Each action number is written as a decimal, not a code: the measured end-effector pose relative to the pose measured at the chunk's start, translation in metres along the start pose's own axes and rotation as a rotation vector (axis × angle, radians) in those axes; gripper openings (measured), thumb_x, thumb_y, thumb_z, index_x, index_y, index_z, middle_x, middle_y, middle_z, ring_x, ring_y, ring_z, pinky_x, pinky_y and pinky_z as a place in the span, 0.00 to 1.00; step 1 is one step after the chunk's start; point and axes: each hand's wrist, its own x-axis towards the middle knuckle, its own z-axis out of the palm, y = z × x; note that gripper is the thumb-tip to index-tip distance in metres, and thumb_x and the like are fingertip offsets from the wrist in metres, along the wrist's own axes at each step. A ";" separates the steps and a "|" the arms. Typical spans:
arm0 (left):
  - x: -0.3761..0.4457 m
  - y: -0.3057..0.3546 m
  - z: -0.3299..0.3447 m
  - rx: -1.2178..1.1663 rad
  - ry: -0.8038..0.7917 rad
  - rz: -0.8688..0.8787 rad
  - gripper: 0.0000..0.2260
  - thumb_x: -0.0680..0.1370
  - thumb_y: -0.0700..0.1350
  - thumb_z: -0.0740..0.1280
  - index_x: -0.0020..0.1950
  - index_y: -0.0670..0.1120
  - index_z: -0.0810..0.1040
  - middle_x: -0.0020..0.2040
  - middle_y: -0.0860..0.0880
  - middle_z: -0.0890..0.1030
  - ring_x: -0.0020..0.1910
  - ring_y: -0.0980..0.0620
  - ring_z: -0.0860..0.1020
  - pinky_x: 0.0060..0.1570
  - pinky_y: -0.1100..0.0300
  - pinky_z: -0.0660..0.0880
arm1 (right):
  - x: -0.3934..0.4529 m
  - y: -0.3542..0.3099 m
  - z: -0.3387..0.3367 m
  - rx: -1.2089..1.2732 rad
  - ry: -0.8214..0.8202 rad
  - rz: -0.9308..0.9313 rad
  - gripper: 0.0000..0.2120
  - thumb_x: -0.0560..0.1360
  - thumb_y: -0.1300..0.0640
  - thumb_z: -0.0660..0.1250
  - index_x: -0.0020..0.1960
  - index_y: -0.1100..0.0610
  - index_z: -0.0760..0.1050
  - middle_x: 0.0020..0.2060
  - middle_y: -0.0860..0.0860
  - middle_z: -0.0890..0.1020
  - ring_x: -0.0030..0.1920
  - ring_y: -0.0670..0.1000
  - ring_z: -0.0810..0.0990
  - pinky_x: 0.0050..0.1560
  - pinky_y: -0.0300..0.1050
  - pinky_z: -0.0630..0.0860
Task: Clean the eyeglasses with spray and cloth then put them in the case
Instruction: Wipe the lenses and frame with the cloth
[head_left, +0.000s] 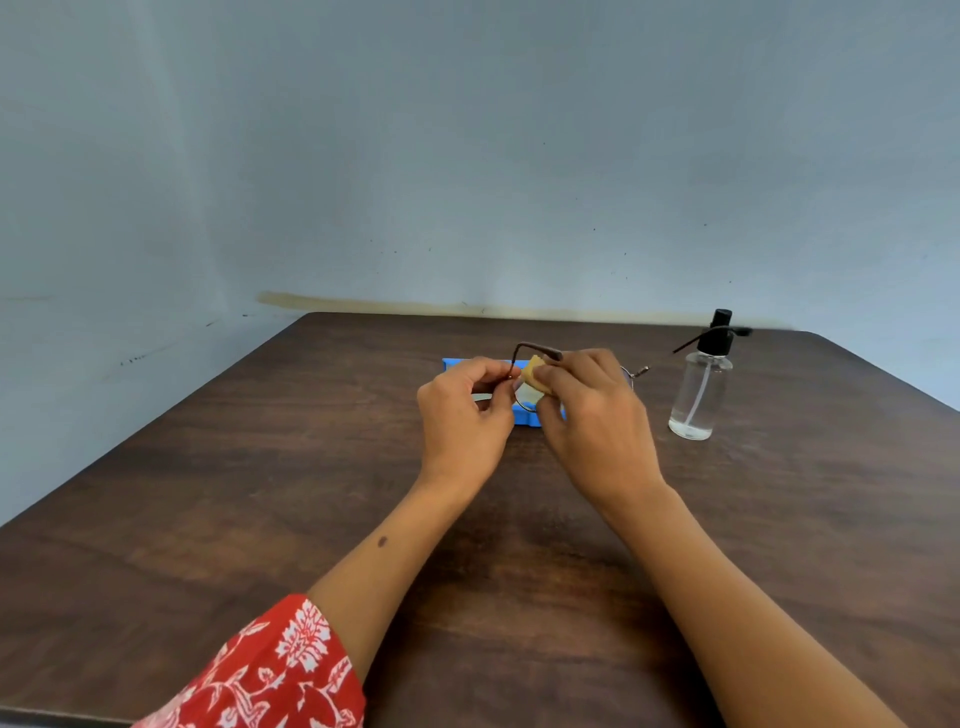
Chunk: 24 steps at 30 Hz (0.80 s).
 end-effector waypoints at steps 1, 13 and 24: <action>0.000 0.000 0.000 0.001 0.001 0.002 0.08 0.72 0.33 0.69 0.45 0.43 0.83 0.38 0.56 0.80 0.39 0.69 0.78 0.38 0.75 0.74 | 0.000 -0.002 0.000 -0.015 -0.037 -0.023 0.12 0.62 0.68 0.72 0.45 0.63 0.81 0.42 0.54 0.82 0.48 0.52 0.74 0.30 0.42 0.76; 0.003 -0.001 -0.004 0.023 0.005 0.014 0.07 0.72 0.34 0.70 0.46 0.44 0.83 0.37 0.61 0.78 0.39 0.72 0.77 0.40 0.77 0.72 | 0.002 -0.002 -0.003 -0.283 -0.147 -0.085 0.13 0.64 0.66 0.73 0.48 0.65 0.81 0.43 0.56 0.83 0.45 0.56 0.80 0.40 0.45 0.78; 0.003 -0.003 -0.001 -0.004 0.014 0.005 0.06 0.72 0.34 0.70 0.45 0.43 0.83 0.38 0.57 0.80 0.39 0.70 0.78 0.38 0.69 0.77 | 0.000 -0.003 0.000 -0.246 -0.155 0.011 0.17 0.71 0.60 0.55 0.49 0.65 0.81 0.44 0.56 0.83 0.50 0.55 0.73 0.43 0.46 0.78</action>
